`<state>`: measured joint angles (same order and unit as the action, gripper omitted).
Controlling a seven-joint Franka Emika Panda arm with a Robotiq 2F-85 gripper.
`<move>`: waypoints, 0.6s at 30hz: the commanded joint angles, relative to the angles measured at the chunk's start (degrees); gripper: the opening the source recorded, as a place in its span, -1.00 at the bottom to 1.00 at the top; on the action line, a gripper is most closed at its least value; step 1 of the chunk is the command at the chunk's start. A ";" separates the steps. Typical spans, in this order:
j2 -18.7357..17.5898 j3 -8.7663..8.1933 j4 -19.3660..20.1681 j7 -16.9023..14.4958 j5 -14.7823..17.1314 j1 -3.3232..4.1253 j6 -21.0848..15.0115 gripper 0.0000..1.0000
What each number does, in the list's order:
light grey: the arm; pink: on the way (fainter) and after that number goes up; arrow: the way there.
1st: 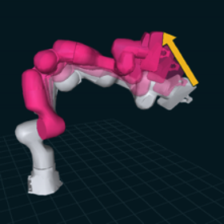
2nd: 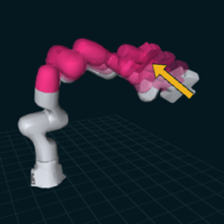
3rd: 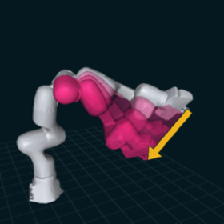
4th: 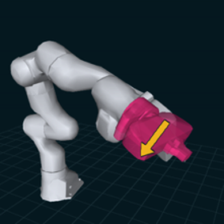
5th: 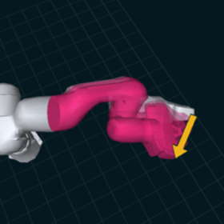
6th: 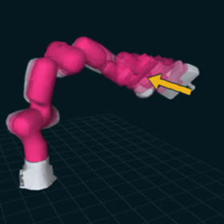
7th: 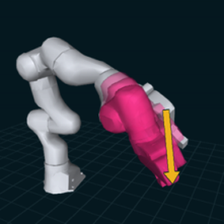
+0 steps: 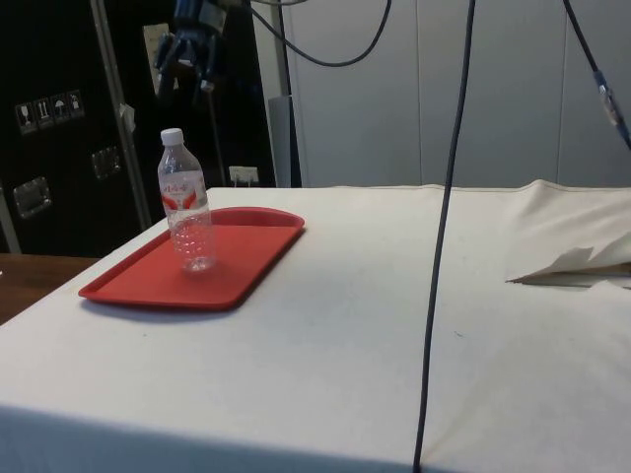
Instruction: Place the bottle upright on the tray.
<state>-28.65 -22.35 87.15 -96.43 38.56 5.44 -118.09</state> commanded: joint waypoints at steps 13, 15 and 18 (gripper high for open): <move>0.11 -0.40 -0.34 1.55 -5.10 1.09 0.11 1.00; 0.00 0.00 -0.34 1.03 -4.41 0.69 0.00 1.00; 0.06 -0.40 -0.57 2.06 -6.93 1.38 0.23 1.00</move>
<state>-28.65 -22.29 86.63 -94.94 32.60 6.36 -118.03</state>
